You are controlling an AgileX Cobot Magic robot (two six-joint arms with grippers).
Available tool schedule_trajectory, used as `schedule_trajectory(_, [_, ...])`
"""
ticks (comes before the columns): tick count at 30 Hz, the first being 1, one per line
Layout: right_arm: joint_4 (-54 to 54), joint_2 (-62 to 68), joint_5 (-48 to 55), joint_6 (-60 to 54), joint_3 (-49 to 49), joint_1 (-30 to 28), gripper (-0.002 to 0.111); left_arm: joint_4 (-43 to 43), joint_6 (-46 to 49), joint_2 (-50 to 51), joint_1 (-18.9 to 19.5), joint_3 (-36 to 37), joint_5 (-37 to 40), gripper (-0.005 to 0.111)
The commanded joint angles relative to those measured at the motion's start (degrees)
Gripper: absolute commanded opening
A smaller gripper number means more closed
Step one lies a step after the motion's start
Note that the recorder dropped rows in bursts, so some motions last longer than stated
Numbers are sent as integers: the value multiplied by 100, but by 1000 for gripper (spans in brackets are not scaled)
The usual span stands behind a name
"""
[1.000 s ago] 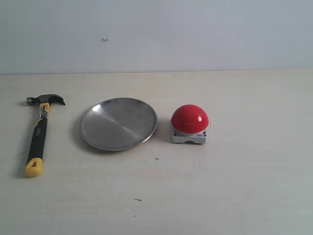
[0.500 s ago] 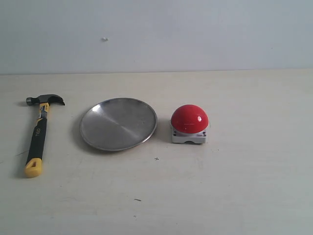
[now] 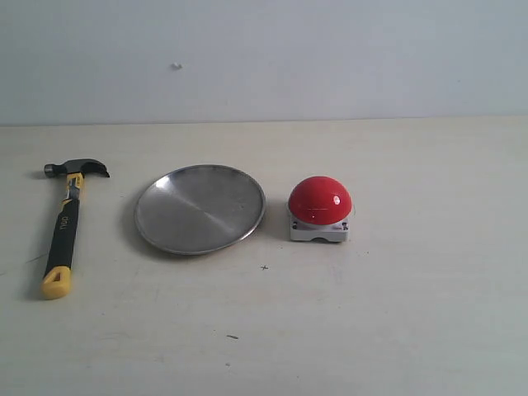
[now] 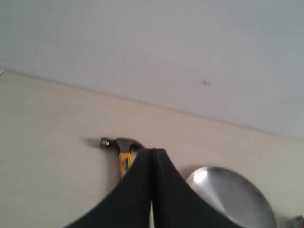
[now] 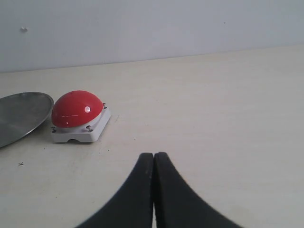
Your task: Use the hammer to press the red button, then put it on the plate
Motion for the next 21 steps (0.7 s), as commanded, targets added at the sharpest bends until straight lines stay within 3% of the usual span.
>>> schedule_trajectory(1, [4, -31, -34, 9, 29, -25, 0, 121, 279, 1126, 14, -859, 1234, 0])
schedule_trajectory(3, [4, -31, -34, 9, 29, -25, 0, 150, 279, 1591, 14, -1184, 1622, 0])
schedule_trajectory(8, [4, -31, -34, 9, 29, -25, 0, -189, 342, 2543, -10, -1450, 1537, 0])
schedule_trajectory(17, [4, -31, -34, 9, 29, -25, 0, 15, 729, 3009, -10, -1543, 1687, 0])
schedule_trajectory(21, [4, -31, -34, 9, 29, -25, 0, 108, 729, 3009, -3, -1543, 1185, 0])
